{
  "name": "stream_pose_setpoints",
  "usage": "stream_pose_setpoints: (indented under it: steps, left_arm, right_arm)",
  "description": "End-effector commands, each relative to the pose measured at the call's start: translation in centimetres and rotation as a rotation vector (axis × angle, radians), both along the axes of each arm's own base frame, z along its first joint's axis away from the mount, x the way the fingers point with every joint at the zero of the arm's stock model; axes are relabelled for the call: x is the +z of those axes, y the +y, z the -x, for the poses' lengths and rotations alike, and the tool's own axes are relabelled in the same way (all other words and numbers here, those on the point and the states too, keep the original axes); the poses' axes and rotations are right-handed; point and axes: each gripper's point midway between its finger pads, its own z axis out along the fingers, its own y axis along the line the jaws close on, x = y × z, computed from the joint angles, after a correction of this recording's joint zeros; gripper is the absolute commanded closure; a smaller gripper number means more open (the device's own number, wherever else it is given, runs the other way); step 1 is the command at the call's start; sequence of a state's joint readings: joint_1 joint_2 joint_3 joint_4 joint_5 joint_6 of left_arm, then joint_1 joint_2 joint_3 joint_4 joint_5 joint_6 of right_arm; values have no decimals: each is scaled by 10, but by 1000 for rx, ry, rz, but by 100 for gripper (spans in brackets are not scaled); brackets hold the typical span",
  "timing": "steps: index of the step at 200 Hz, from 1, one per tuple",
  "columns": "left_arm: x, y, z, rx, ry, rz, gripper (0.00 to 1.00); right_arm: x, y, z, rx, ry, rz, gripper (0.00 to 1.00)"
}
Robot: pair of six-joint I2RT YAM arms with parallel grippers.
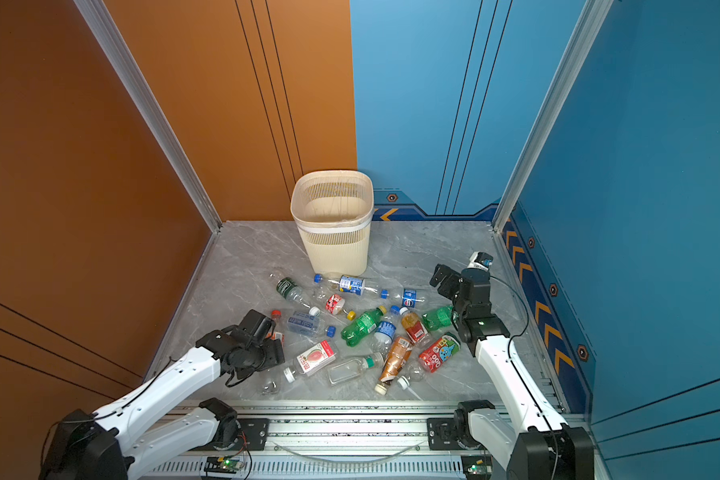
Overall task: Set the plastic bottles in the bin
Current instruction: 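Close the left gripper on the Coca-Cola bottle and lift it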
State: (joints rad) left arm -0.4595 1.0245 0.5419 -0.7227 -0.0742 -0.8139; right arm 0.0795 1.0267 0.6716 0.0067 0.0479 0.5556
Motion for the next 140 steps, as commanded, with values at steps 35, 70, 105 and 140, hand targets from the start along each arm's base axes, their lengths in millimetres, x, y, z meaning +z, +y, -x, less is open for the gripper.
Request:
stream_pose_setpoints:
  steps: [35,70,105,140]
  left_arm:
    - [-16,1,3,14,49,-18,23]
    - [-18,4,3,23,60,-23,36]
    - [-12,5,0,48,34,3,47]
    - [8,10,-4,84,-14,27,52]
  right_arm:
    - [-8,-3,6,-16,20,-11,1]
    - [-9,-5,6,-24,22,-13,1]
    - [-11,-4,4,-25,25,-21,1]
    - [-11,-4,1,-26,21,-35,0]
